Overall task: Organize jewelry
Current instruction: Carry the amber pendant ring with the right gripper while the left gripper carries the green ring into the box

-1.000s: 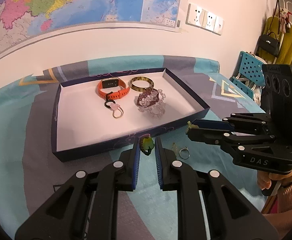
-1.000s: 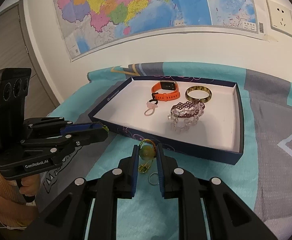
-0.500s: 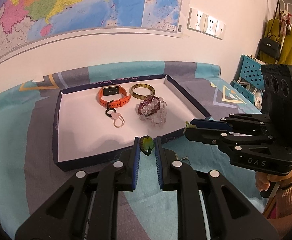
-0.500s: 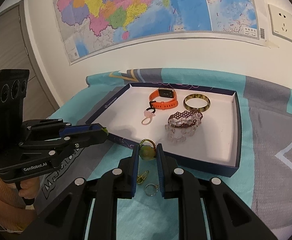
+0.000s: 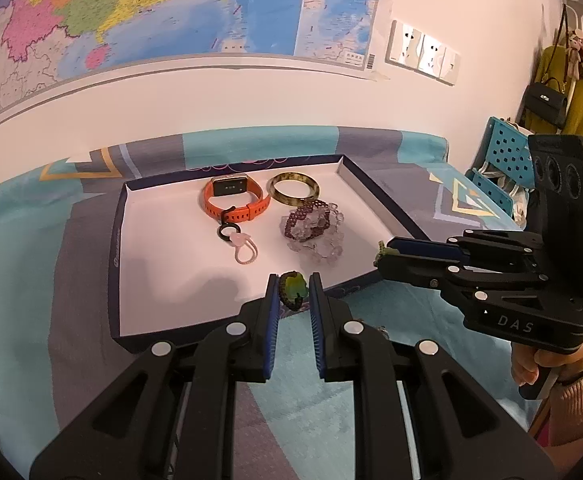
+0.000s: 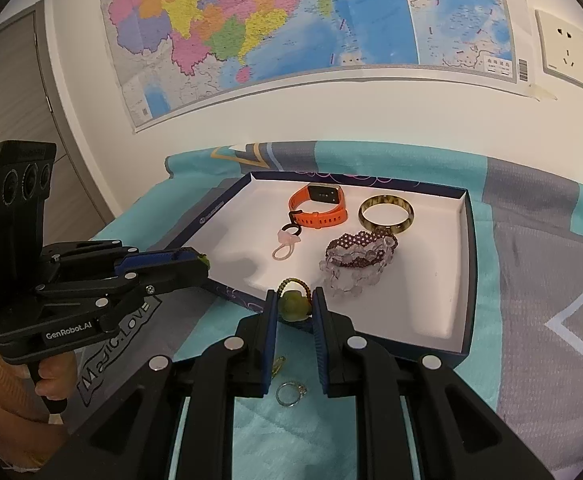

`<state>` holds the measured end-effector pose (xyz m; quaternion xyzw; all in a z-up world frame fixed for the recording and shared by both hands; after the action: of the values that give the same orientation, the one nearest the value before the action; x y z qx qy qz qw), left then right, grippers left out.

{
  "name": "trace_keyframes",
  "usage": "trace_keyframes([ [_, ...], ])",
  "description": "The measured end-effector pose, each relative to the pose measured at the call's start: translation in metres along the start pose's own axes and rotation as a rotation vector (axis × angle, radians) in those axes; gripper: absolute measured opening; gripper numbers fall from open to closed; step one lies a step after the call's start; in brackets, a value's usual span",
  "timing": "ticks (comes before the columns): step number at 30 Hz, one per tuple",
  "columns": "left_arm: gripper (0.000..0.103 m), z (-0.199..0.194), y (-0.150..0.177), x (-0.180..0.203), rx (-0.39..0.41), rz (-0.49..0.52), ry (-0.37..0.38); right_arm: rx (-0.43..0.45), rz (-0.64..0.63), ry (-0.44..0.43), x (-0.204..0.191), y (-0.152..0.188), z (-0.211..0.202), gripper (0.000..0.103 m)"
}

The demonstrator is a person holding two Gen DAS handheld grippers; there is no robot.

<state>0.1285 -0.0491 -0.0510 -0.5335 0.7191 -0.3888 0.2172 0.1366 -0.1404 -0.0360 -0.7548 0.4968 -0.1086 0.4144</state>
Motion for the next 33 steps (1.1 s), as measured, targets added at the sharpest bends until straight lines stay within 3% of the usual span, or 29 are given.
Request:
trace_keyframes([
  [33,0.015,0.029,-0.013,-0.015,-0.035,-0.029,-0.021,-0.029,0.016,0.029,0.019,-0.015,0.032,0.016],
])
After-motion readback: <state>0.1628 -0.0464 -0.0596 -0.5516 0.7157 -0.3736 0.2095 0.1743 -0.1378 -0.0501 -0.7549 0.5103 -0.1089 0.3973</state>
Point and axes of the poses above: each gripper's, at about its wrist camera, not at the fingertips, and z roughly the way its jaws point, x to its right, y to its underside, the point moved 9 cm from there along z, roughly the way its jaws point, and after that the axes turned 1 degree about x, right-handed, at the moved point
